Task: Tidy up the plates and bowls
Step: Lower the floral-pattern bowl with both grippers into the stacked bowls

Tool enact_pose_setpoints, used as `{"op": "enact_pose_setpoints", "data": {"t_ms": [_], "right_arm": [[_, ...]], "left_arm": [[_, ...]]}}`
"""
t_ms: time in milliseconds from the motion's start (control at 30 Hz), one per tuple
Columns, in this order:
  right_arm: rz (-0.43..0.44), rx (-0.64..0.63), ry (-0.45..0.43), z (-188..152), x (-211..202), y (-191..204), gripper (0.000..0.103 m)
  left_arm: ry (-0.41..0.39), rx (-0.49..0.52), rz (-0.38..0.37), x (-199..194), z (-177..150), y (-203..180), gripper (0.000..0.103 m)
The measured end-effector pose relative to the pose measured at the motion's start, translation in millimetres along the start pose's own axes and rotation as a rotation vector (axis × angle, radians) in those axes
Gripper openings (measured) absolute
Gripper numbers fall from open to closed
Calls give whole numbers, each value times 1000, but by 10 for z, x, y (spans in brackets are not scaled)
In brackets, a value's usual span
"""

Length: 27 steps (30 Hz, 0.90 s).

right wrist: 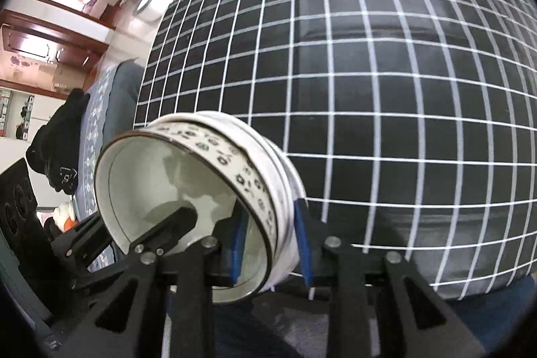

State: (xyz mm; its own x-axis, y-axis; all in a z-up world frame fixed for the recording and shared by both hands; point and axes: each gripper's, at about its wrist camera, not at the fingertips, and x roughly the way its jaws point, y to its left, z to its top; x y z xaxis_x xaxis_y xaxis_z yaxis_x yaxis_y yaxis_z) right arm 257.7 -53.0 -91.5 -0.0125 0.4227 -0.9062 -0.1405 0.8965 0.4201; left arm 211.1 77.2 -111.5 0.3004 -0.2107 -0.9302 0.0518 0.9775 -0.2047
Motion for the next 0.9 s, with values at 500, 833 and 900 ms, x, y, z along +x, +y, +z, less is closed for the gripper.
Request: {"op": "enact_pose_setpoints", "data": {"t_ms": [500,833,900], "right_arm": [[-54,6,75,42,302,73,30],[-29,-13,88,16,360,98,30],[-22,-16,73,0,321,72,30]], "left_arm": [[40,-76,-22,267,-97,402,35],[46,-100,-35,277,-143,466,35],[36,-98,-27,257,-156,461,35]]}}
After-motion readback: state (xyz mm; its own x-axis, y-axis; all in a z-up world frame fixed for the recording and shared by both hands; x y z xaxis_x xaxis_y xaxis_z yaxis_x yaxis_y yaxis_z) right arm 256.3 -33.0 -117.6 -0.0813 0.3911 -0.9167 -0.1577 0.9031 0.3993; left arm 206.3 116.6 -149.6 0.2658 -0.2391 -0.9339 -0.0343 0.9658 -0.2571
